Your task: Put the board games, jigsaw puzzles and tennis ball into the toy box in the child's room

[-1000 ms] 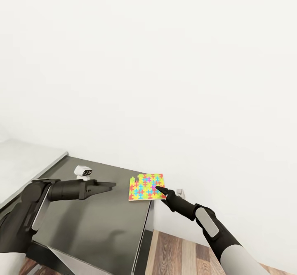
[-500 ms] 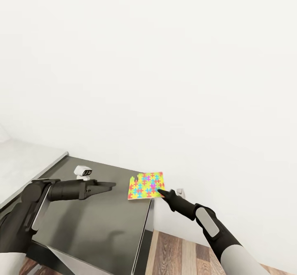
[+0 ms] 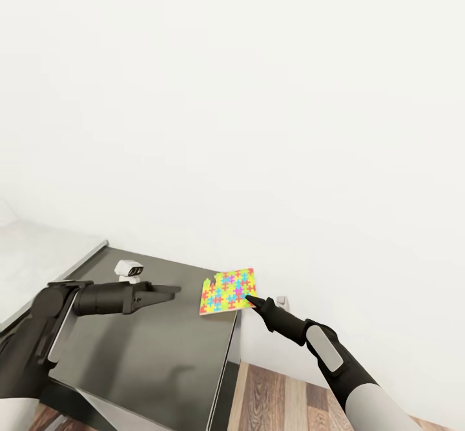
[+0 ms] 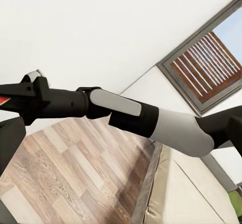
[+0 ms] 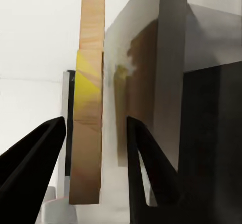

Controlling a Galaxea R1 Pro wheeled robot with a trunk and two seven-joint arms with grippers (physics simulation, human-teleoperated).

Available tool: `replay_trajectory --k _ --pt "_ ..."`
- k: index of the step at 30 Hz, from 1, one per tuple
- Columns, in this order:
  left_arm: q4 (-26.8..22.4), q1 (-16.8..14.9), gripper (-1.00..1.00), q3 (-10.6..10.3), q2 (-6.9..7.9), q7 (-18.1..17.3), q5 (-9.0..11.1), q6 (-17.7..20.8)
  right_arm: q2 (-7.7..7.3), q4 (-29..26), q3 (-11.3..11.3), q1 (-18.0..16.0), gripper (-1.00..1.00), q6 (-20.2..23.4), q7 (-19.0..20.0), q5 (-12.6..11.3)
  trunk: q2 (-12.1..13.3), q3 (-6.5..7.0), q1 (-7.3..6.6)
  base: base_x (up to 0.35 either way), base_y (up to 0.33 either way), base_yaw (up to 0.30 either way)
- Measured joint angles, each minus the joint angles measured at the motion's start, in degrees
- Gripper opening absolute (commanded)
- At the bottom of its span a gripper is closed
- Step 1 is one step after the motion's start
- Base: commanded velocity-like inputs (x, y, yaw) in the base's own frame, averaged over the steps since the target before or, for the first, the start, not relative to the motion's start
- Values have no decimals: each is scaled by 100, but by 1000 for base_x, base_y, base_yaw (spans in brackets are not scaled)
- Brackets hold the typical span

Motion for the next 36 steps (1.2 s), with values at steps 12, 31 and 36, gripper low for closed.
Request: replay_trajectory --k 12,31,36 --pt "-22 6 100 7 -5 -114 2 14 0 -16 -12 0 -100 6 -4 3 481 215 -264 0 0 0" --pt "-22 5 100 -22 -7 -115 -8 14 -9 -34 -25 0 -100 5 5 0 1244 557 -679 -39 0 0" --pt "-22 6 100 -41 -7 -115 -7 14 -9 -35 -26 0 -100 5 4 2 1445 647 -788 -282 0 0"
